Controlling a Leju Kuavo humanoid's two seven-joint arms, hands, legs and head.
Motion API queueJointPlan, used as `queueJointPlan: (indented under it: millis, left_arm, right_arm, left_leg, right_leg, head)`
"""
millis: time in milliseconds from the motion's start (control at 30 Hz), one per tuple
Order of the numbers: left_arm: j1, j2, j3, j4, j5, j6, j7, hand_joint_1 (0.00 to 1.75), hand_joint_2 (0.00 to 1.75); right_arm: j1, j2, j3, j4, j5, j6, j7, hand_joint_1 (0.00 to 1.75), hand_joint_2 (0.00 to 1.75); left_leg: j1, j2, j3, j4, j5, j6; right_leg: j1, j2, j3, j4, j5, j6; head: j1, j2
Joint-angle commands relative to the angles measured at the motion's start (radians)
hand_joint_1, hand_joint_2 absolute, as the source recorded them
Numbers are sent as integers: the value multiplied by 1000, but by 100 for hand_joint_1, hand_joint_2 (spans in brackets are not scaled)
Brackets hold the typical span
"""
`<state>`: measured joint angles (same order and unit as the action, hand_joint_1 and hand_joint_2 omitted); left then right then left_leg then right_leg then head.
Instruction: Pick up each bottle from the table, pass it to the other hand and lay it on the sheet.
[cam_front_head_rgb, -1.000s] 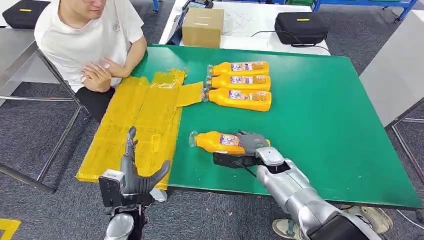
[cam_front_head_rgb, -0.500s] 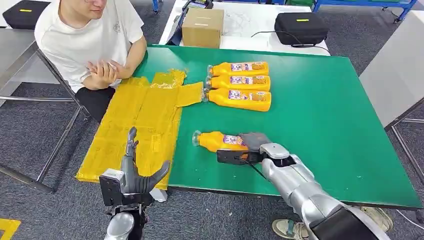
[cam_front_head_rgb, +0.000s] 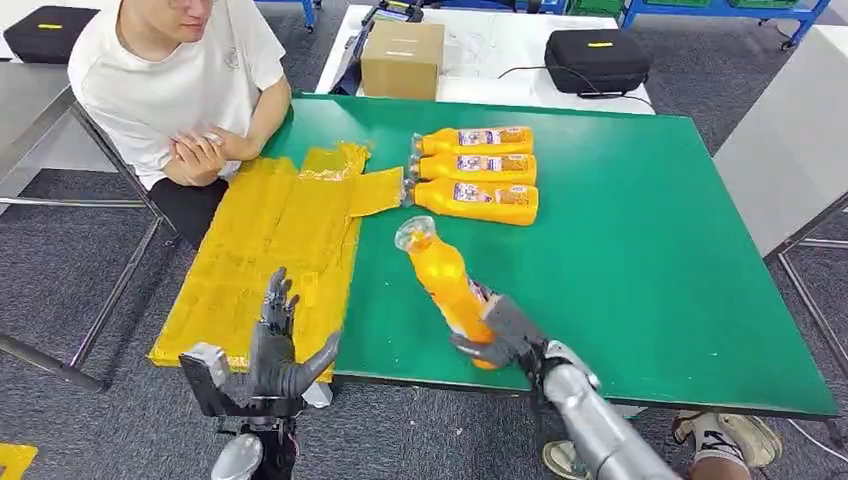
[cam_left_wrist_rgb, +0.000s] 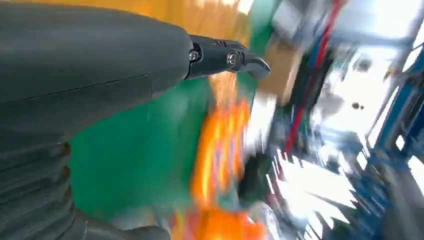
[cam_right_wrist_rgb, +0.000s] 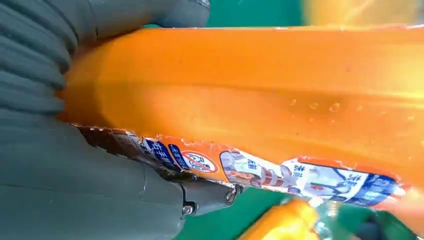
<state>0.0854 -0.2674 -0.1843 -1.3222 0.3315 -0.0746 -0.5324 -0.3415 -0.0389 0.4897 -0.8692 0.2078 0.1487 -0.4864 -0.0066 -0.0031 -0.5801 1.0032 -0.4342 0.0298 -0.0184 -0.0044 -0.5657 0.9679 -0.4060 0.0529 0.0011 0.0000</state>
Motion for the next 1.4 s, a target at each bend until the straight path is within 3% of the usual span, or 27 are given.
queueJointPlan:
  millis: [33, 233, 500, 667, 700, 833, 1000, 1200, 1400]
  left_arm:
    - [4, 28, 79, -41, 137, -70, 64, 0, 175]
    - [25, 75, -70, -38, -218, 21, -32, 0, 175]
    - [5, 82, -174, -52, -341, 64, -63, 0, 175]
    - [-12, 76, -161, -55, -378, 101, -92, 0, 175]
    - [-27, 63, -131, -38, -341, 81, -82, 0, 175]
    - [-52, 56, -101, -43, -246, -57, -69, 0, 175]
    - [-65, 35, -63, -25, -190, -105, -81, 0, 175]
    - [-53, 60, -55, -28, -123, -227, -78, 0, 175]
    - [-40, 57, -44, -43, -129, -296, -114, 0, 175]
  right_arm:
    - [248, 89, -162, -397, -63, -64, -21, 175, 175]
    - [250, 125, -213, -442, -54, -122, -52, 175, 175]
    - [154, 129, -38, -306, 74, -67, -46, 175, 175]
    - [91, 171, 42, -252, 122, -84, -59, 175, 175]
    - [49, 195, 99, -238, 196, -140, -63, 175, 175]
    - [-45, 226, 226, -206, 226, -147, -27, 175, 175]
    - [-66, 251, 271, -178, 223, -155, -40, 175, 175]
    - [-104, 279, 310, -118, 248, -187, -12, 175, 175]
    - [-138, 291, 353, -91, 247, -141, 36, 175, 175]
  left_leg:
    - [2, 1, -4, 0, -1, -3]
    - [2, 0, -10, 0, 1, -3]
    - [1, 2, -11, 0, 1, -4]
    - [2, 3, -12, 0, 1, -3]
    - [2, 4, -11, 0, 1, -4]
    - [2, 8, -13, 1, 1, -4]
    - [3, 3, -12, 0, 3, -4]
    - [2, 2, -13, 0, 4, -3]
    - [2, 3, -13, 0, 3, -5]
  right_leg:
    - [2, 1, -4, 1, -1, -3]
    - [2, 0, -10, 2, -1, -2]
    - [1, 2, -11, 1, 0, -3]
    - [1, 3, -12, 1, 0, -2]
    - [2, 4, -12, 2, 0, -3]
    - [2, 7, -15, 3, 1, -3]
    - [2, 3, -13, 2, 0, -3]
    - [1, 2, -13, 2, 0, -2]
    - [2, 3, -13, 3, 0, -3]
  head:
    - [0, 0]
    - [0, 0]
    - [0, 0]
    - [0, 0]
    - [0, 0]
    - [0, 0]
    - [0, 0]
    - [0, 0]
    - [0, 0]
